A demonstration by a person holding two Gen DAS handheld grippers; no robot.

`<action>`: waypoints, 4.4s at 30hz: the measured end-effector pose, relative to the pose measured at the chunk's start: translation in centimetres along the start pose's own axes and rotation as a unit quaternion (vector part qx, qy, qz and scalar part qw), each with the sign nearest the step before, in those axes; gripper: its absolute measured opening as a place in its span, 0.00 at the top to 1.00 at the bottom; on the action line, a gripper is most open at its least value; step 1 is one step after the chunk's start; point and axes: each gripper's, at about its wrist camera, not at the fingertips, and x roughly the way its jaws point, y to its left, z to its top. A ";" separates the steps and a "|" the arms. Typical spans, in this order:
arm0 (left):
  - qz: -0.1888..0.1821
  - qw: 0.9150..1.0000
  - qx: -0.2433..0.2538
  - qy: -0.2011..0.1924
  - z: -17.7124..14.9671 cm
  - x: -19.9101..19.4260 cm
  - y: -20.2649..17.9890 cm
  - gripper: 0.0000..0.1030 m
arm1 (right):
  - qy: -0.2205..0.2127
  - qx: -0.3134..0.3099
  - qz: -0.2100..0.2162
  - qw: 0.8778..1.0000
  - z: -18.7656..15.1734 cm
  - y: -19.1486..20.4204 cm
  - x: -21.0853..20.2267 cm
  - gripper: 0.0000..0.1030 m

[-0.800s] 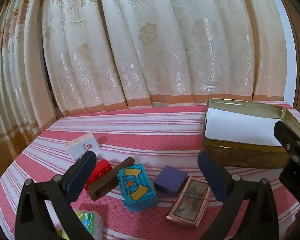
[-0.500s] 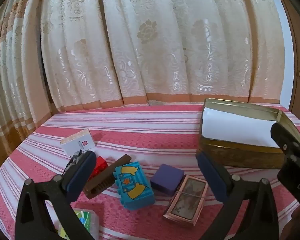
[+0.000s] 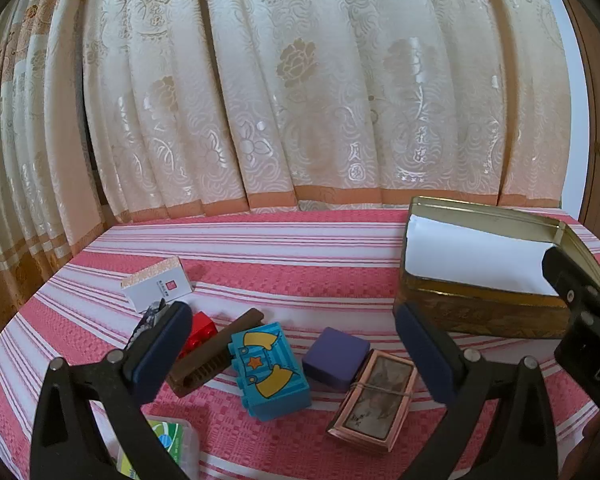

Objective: Organize rigid objects

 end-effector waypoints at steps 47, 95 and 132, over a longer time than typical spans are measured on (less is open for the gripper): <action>-0.007 1.000 0.000 0.000 -0.4 -0.1 0.3 0.00 | 0.010 -0.008 0.012 1.000 -0.1 0.5 0.2 0.01; 0.054 0.989 0.024 0.133 -7.4 -6.1 17.8 0.00 | 0.264 -0.143 0.261 0.918 -8.8 16.3 -4.5 0.33; -0.044 0.992 0.022 0.113 -5.1 -5.4 14.5 0.70 | 0.219 -0.036 0.288 0.932 -4.7 8.0 -4.4 0.61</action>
